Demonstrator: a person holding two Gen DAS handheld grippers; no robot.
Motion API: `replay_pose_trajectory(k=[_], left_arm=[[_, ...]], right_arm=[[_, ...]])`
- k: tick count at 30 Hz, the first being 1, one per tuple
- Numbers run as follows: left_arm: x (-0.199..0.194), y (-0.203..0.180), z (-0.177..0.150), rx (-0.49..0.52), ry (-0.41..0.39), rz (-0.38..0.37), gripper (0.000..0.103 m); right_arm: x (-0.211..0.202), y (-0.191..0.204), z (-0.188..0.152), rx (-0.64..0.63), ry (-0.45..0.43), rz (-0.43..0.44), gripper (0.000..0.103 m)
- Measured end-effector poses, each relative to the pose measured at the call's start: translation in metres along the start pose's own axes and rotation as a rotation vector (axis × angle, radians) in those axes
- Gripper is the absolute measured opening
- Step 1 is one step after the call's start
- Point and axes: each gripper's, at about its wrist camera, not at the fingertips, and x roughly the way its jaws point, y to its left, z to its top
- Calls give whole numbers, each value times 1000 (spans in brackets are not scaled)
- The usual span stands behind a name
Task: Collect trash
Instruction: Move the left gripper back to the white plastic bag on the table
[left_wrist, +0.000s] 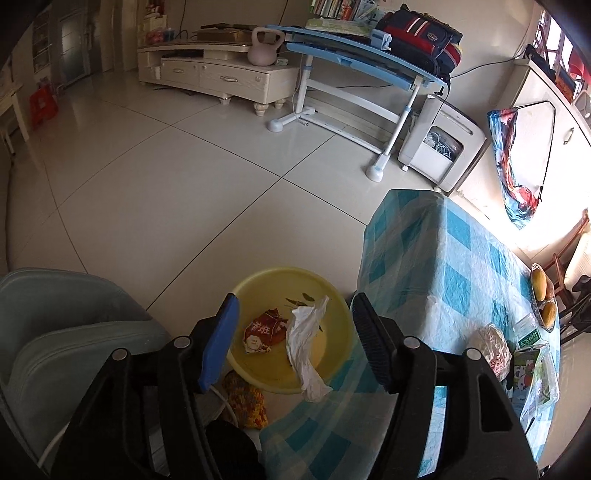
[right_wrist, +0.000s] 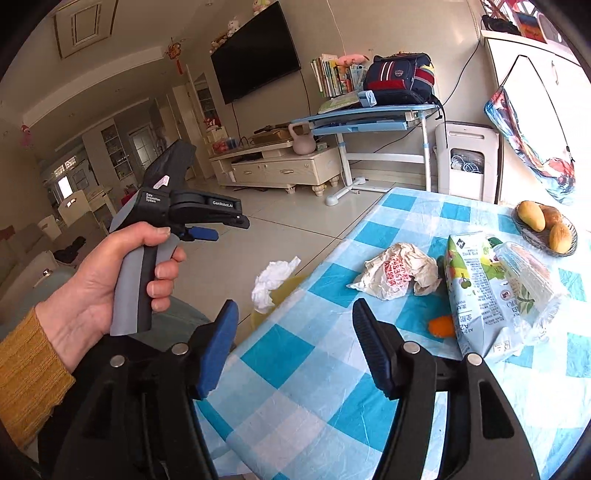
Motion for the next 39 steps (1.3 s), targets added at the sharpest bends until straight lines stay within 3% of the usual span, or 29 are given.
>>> replay_pose_trajectory(k=[3, 8, 13, 17, 29, 34, 36, 39], left_arm=[[-6, 4, 0, -26, -23, -15, 63], [-28, 3, -4, -8, -110, 44, 68], [-57, -6, -8, 48, -240, 115, 77], [-71, -11, -10, 89, -295, 145, 80], [-81, -18, -16, 133, -307, 138, 81], [-82, -35, -28, 218, -307, 125, 82], [-80, -47, -35, 260, -289, 83, 84], [-71, -71, -52, 354, -184, -36, 85]], right_arm=[[-20, -5, -15, -6, -5, -43, 66], [-29, -21, -40, 42, 14, -116, 67], [-25, -28, -41, 74, 12, -125, 67], [-25, -27, -47, 69, 14, -128, 69], [-23, -21, -62, 68, 47, -135, 69], [-24, -21, -66, 68, 80, -152, 72], [-26, -25, -69, 92, 100, -161, 72], [-34, -34, -75, 136, 122, -191, 72]])
